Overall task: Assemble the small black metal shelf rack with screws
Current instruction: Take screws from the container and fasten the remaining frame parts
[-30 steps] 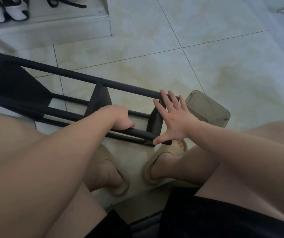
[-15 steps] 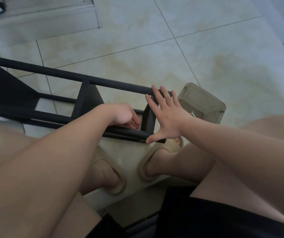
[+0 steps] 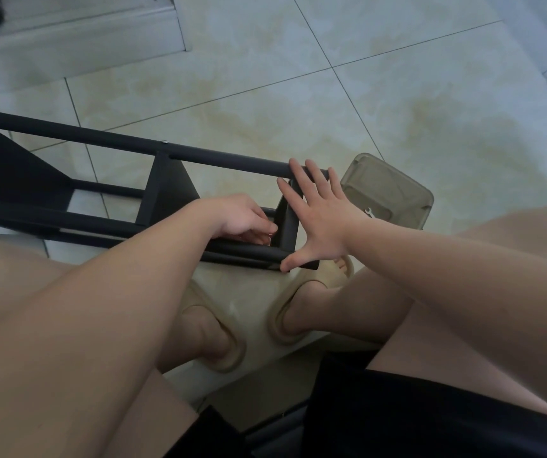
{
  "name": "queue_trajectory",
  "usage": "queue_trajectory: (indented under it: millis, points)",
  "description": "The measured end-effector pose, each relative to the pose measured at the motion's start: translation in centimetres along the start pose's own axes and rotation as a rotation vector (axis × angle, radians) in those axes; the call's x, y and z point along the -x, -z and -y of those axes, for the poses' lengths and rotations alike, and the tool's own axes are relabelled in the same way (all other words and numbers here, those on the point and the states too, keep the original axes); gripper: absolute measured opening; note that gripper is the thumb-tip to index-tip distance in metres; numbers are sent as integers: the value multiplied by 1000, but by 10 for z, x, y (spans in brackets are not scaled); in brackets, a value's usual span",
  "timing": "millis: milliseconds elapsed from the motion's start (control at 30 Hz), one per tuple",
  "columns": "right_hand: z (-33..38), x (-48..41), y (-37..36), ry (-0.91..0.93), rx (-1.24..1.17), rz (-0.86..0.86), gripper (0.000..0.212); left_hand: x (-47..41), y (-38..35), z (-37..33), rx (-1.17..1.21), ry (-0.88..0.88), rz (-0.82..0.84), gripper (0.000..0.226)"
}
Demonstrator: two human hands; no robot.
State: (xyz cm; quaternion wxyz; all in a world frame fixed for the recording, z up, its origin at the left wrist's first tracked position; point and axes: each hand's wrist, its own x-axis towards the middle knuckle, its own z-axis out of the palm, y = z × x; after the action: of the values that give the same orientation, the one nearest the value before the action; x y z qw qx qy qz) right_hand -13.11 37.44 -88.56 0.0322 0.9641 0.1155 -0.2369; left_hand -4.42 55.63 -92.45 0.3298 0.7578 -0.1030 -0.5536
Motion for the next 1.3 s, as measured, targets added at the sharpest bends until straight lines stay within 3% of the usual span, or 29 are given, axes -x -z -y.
queue_trajectory:
  millis: [67, 200, 267, 433, 533, 900, 1200, 1300]
  points:
    - [0, 0, 0, 1, -5, 2, 148, -1, -3, -1, -27, -22, -45, 22]
    - [1, 0, 1, -1, -13, 7, 148, -3, -11, -9, 10, -4, -26, 11]
    - [1, 0, 1, -3, -14, 14, 148, -4, -15, -13, -51, 18, -6, 19]
    - [1, 0, 1, -8, -15, 18, 148, -4, -18, -17, -45, 88, 89, 1]
    - [1, 0, 1, -12, -17, 13, 148, -7, -16, -16, -15, 125, 139, 20]
    - [2, 1, 0, -18, -25, -4, 146, -7, -15, -16, 61, 218, 251, 32]
    - [3, 0, 1, -22, -22, 10, 147, -4, -16, -17, 56, 190, 216, 33]
    - [3, 0, 2, -24, -21, 14, 147, -5, -17, -19, 52, 160, 177, 19]
